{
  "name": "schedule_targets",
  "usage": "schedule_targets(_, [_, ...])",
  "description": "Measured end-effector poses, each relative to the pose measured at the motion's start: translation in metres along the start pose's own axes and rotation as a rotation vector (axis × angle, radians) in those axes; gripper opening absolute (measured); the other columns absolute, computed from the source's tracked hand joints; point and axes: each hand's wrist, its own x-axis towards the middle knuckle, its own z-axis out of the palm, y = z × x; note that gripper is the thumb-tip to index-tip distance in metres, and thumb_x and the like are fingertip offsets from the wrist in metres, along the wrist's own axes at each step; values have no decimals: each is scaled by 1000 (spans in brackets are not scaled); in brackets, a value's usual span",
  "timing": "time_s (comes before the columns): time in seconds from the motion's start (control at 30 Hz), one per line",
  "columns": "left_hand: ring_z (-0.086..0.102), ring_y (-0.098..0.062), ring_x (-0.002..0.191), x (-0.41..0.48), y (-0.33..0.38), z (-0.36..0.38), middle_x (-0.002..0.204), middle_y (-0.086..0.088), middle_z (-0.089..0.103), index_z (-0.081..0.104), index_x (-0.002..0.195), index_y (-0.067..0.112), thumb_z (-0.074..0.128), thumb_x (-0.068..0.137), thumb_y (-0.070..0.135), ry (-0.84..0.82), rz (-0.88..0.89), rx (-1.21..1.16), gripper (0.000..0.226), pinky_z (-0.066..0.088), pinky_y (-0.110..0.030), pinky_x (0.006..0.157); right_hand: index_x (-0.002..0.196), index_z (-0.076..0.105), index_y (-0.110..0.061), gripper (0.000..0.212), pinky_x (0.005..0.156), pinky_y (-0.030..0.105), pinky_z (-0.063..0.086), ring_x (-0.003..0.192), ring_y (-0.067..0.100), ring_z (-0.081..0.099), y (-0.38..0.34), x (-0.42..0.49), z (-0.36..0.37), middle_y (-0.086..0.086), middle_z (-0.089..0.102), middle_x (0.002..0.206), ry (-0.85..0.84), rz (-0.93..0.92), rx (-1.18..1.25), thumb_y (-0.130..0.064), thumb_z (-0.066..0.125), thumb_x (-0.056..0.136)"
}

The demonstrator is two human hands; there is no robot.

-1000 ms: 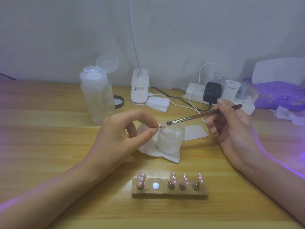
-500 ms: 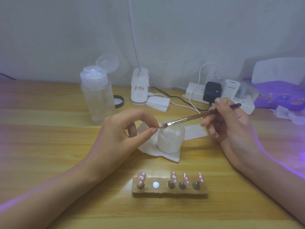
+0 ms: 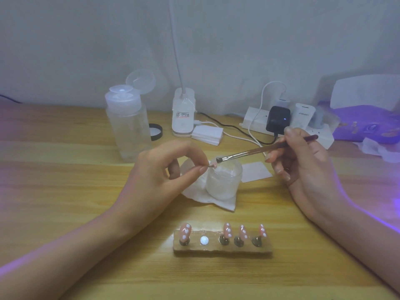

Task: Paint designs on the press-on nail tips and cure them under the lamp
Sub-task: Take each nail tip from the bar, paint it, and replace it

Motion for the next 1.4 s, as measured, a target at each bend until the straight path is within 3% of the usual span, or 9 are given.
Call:
schedule_targets(0.13, [40,-8,53,-1,0,0,84,24,63,70,85,24,70,86,20,8,-2,-12,4,32,-7,56,75,54,-20,24,39,16,34,43,13,50,0,0,1,8,67,61,-11,-1,-25,-40,59,88])
schedule_targets(0.43, [40,-6,52,-1,0,0,76,29,59,69,85,21,74,87,9,8,-6,-19,13,32,-5,56,74,57,-20,25,39,15,34,45,13,53,1,0,1,10,69,64,-10,0,-38,-41,62,87])
schedule_targets(1.4, [38,-3,50,0,0,-1,73,32,57,70,85,20,74,87,8,1,13,-9,13,31,-5,55,72,59,-24,25,39,15,33,44,11,52,0,0,2,7,69,63,-32,-21,-31,-40,60,92])
